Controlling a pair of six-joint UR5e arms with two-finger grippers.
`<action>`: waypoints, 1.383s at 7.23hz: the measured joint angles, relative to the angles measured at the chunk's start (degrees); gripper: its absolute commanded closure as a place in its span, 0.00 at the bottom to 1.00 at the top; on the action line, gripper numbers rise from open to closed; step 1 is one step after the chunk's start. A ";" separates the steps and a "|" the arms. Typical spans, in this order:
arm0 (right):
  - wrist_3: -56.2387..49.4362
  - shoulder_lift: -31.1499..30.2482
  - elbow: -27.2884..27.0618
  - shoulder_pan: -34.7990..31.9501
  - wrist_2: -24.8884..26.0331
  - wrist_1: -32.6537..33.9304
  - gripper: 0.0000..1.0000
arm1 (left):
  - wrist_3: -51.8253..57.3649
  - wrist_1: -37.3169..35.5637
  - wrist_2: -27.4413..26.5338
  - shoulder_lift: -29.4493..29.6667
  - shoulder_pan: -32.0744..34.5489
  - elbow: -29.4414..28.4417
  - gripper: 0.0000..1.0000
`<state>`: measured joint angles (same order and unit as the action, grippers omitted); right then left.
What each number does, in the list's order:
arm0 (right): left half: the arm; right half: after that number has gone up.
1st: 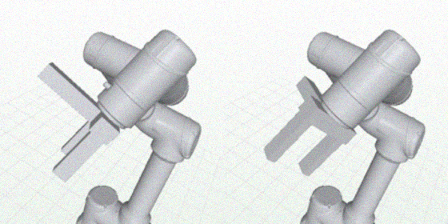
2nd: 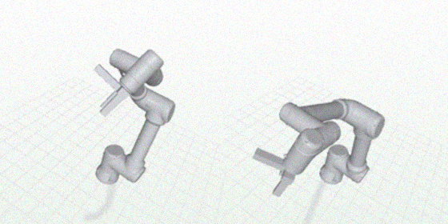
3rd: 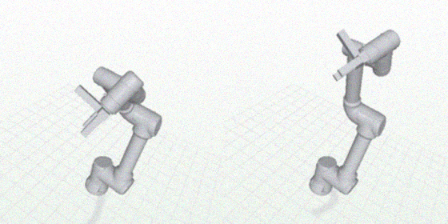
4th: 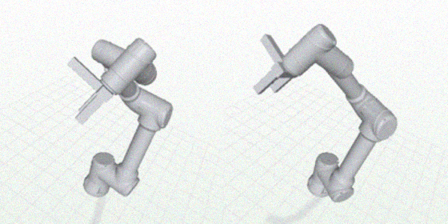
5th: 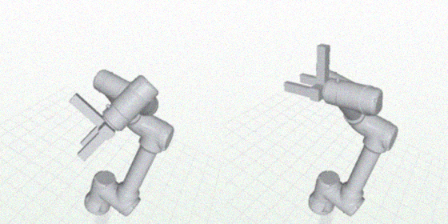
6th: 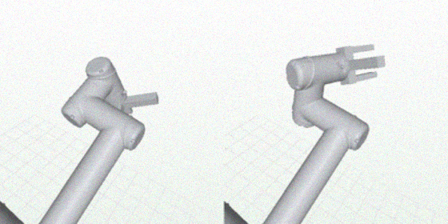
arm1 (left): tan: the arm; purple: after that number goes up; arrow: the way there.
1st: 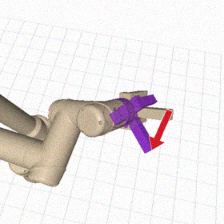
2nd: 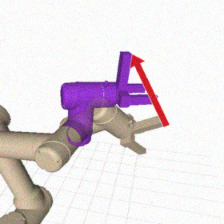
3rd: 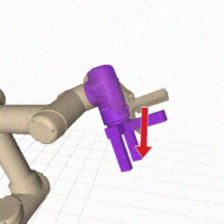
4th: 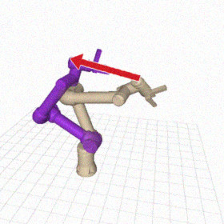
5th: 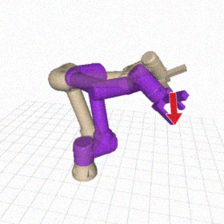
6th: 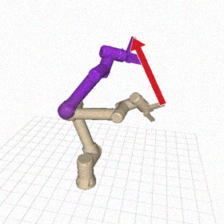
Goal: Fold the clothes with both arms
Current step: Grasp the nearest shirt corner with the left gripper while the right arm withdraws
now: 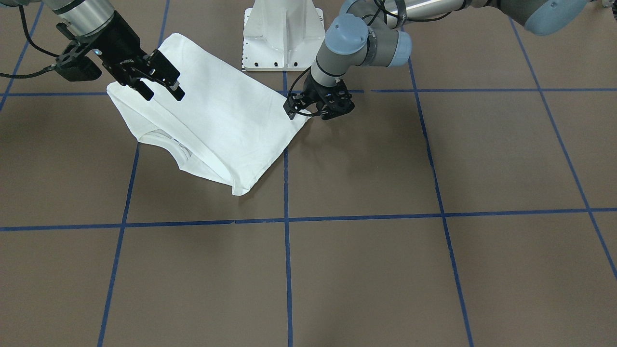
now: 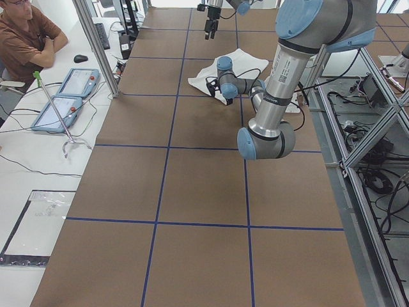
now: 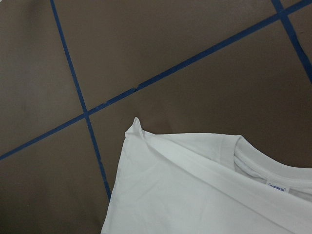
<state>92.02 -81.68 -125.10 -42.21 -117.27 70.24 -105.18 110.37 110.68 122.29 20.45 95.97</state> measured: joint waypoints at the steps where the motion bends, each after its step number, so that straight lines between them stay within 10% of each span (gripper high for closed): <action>1: 0.00 -0.02 0.02 -0.03 -0.03 0.07 0.00 | 0.04 0.01 -0.04 0.00 -0.27 -0.27 0.15; 4: 0.00 -0.11 0.19 -0.06 -0.14 0.35 0.00 | 0.08 0.10 -0.11 0.26 -0.40 -0.49 0.32; 9: 0.00 -0.26 0.53 -0.31 -0.15 0.42 0.00 | 0.84 0.70 -2.72 0.32 -0.41 -0.57 1.00; 10: 0.00 -0.32 0.57 -0.43 -0.15 0.42 0.00 | 0.95 0.77 -3.02 0.33 -0.39 -0.37 1.00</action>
<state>92.02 -82.00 -124.52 -42.64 -117.42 70.66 -104.23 111.14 107.66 122.63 20.05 95.61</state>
